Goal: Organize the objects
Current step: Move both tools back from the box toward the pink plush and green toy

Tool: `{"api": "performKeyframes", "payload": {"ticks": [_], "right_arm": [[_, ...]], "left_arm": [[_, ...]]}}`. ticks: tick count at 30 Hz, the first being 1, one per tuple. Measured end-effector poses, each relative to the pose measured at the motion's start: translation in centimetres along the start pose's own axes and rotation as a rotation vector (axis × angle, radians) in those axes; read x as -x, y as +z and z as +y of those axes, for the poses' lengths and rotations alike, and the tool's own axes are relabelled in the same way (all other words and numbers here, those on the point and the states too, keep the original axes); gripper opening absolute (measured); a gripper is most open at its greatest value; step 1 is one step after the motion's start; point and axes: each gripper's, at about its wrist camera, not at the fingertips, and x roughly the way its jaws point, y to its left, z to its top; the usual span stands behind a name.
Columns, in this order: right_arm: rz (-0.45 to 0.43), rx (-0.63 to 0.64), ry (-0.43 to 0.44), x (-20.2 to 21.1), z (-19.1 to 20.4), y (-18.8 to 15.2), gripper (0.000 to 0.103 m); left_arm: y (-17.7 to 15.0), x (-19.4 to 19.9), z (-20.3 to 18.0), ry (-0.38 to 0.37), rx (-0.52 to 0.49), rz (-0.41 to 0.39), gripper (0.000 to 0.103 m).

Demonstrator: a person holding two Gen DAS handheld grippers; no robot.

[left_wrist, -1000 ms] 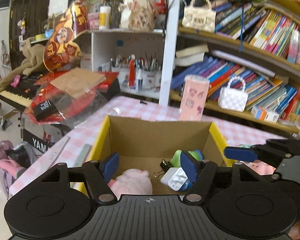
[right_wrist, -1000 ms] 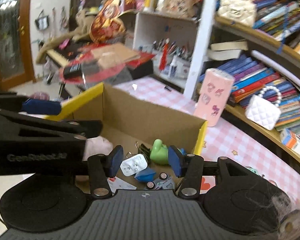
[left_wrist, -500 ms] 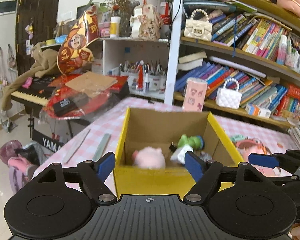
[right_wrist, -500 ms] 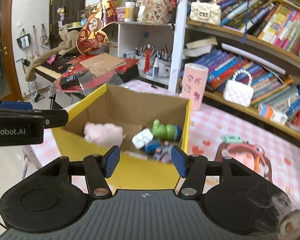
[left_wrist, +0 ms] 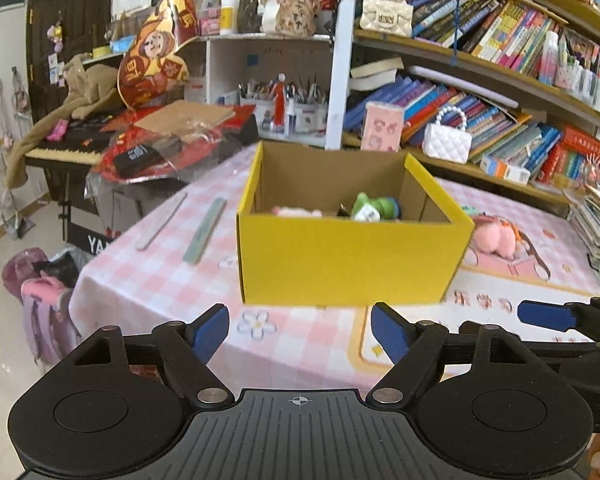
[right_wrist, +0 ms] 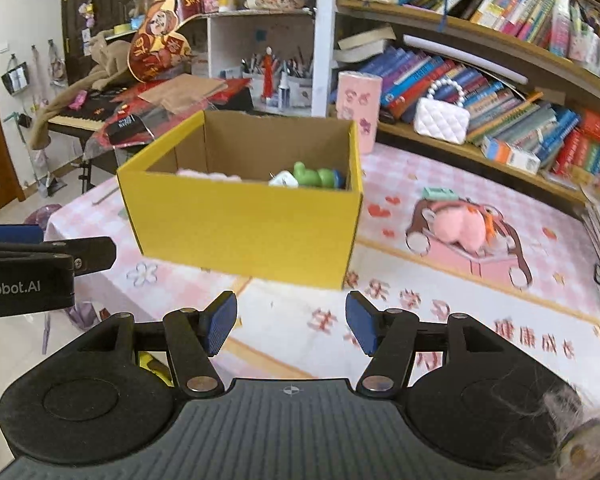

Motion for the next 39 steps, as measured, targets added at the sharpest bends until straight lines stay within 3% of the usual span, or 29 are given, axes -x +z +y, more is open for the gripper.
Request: {"api": "performKeyframes", "payload": {"ticks": [7,15,22,31,39], "right_arm": [[0.037,-0.060,-0.058,1.4,-0.7,-2.7,0.060],[0.068,-0.146,-0.133,2.9,-2.4,-5.0,0.064],[0.071,-0.229,-0.205,4.3,-4.5,-6.3,0.066],[0.093,-0.300,-0.297,5.8,-7.7,-8.1,0.067],[0.109,-0.348,-0.346,5.7,-11.9,-8.6,0.068]], "left_arm": [[-2.1,0.6,-0.6,-0.013,-0.029,0.037,0.084],[-3.1,0.5,-2.9,-0.082,-0.113,0.064,0.087],[-3.5,0.0,-6.2,-0.158,-0.216,0.082,0.088],[-4.0,-1.0,-10.6,-0.255,-0.275,0.119,0.090],[-3.5,-2.3,-14.4,-0.288,-0.314,0.120,0.090]]}}
